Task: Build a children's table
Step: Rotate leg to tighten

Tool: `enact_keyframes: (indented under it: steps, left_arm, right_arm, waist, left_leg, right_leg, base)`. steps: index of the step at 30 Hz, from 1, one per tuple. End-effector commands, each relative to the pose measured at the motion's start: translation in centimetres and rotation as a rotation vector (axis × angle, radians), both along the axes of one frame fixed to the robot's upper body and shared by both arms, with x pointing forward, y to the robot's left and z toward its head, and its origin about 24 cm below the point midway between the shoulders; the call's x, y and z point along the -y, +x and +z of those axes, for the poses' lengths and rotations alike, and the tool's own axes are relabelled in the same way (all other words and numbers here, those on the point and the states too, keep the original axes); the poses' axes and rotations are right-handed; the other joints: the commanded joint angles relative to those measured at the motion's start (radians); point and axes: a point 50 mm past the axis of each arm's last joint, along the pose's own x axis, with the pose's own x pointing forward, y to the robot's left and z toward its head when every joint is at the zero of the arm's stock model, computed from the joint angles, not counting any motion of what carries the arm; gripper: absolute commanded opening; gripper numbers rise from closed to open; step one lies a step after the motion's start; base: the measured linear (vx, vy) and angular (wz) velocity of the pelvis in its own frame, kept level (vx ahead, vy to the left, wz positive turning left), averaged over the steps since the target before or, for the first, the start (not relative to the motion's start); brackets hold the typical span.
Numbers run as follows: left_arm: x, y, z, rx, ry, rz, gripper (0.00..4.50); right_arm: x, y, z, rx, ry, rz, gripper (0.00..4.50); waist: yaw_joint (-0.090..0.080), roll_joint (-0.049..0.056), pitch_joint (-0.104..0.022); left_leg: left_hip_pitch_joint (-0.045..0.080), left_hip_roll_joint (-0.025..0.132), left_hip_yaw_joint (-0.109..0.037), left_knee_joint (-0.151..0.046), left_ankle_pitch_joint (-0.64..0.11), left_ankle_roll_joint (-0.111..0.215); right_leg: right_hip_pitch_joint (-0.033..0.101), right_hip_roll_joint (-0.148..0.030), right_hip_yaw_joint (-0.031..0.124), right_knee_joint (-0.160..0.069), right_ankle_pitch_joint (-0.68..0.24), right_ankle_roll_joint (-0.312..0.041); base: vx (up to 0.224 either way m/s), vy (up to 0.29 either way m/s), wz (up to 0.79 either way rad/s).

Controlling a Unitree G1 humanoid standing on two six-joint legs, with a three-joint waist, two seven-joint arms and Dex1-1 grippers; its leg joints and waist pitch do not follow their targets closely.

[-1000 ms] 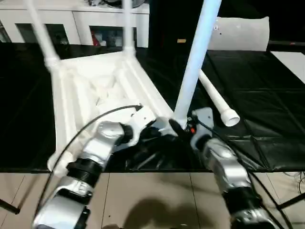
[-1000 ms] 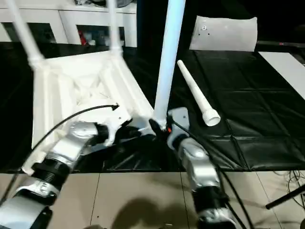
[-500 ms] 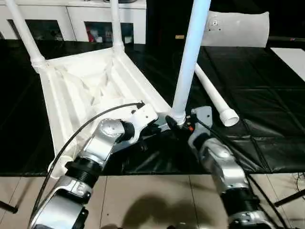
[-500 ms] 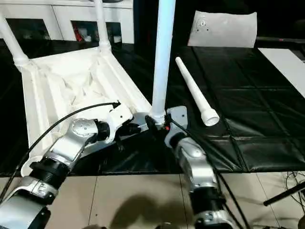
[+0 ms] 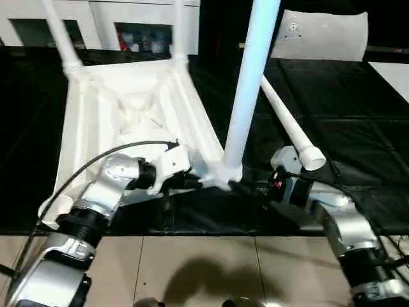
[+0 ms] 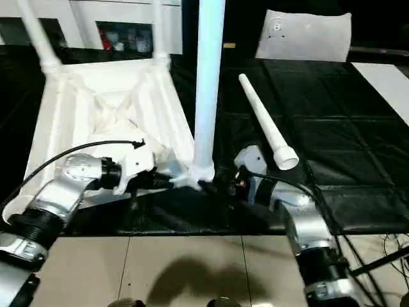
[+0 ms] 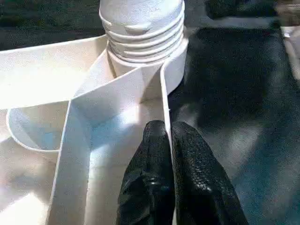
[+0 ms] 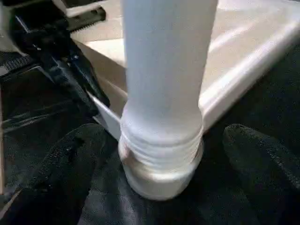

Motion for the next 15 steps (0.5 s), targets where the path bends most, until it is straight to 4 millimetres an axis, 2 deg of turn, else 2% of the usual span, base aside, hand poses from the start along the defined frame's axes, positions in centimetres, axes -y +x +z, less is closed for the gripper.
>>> enact_keyframes:
  steps: [1, 2, 5, 7, 8, 9, 15]
  left_arm:
    - [0.3, -1.5, -2.1, -0.12, 0.128, -0.176, 0.0]
    - [0.3, -1.5, -2.1, -0.12, 0.128, -0.176, 0.0]
    - [-0.1, -1.5, -2.0, -0.131, 0.167, -0.232, 0.0]
    - [-0.1, -1.4, -1.9, -0.135, 0.177, -0.253, 0.0]
    - [-0.1, -1.3, -1.7, -0.133, 0.189, -0.269, 0.0]
    - [-0.1, -1.2, -1.6, -0.132, 0.194, -0.277, 0.0]
    - [-0.2, -0.9, -1.3, -0.125, 0.21, -0.3, 0.0]
  right_arm:
    - [-0.4, -0.1, 0.6, 0.002, -0.055, 0.13, 4.48]
    - [-0.4, -0.1, 0.6, 0.002, -0.055, 0.13, 4.3]
    - [-0.6, 0.2, 0.6, -0.007, -0.085, 0.179, 4.3]
    - [-0.7, 0.3, 0.7, -0.012, -0.093, 0.193, 4.01]
    - [-0.9, 0.5, 0.7, -0.017, -0.104, 0.222, 4.01]
    - [-1.0, 0.5, 0.7, -0.022, -0.109, 0.239, 3.96]
    - [-1.4, 0.7, 0.9, -0.028, -0.126, 0.295, 3.39]
  waist:
    - [0.003, -0.006, -0.054]
    - [0.005, -0.004, -0.054]
    - [0.015, -0.005, -0.055]
    - [0.021, -0.005, -0.056]
    - [0.021, -0.008, -0.057]
    - [0.022, -0.005, -0.058]
    - [0.027, -0.009, -0.059]
  left_leg:
    - [0.007, 0.045, -0.004, -0.056, -0.078, 0.126]
    - [0.008, 0.046, -0.004, -0.056, -0.081, 0.125]
    - [0.009, 0.048, -0.003, -0.056, -0.078, 0.11]
    - [0.01, 0.049, -0.001, -0.054, -0.066, 0.104]
    - [0.008, 0.048, -0.002, -0.054, -0.062, 0.106]
    - [0.007, 0.047, -0.002, -0.053, -0.061, 0.106]
    - [0.006, 0.047, -0.001, -0.05, -0.051, 0.11]
  right_leg:
    - [0.055, -0.08, 0.049, -0.057, -0.005, -0.274]
    - [0.054, -0.08, 0.049, -0.058, -0.011, -0.274]
    - [0.053, -0.081, 0.048, -0.054, -0.008, -0.274]
    - [0.053, -0.082, 0.048, -0.049, 0.018, -0.283]
    - [0.055, -0.082, 0.048, -0.048, 0.026, -0.284]
    - [0.056, -0.081, 0.046, -0.047, 0.029, -0.286]
    - [0.057, -0.082, 0.046, -0.044, 0.05, -0.288]
  base:
    - [0.0, 0.0, 0.0]
    - [0.0, 0.0, 0.0]
    - [0.0, 0.0, 0.0]
    - [0.0, 0.0, 0.0]
    - [0.0, 0.0, 0.0]
    - [0.0, 0.0, 0.0]
    - [0.0, 0.0, 0.0]
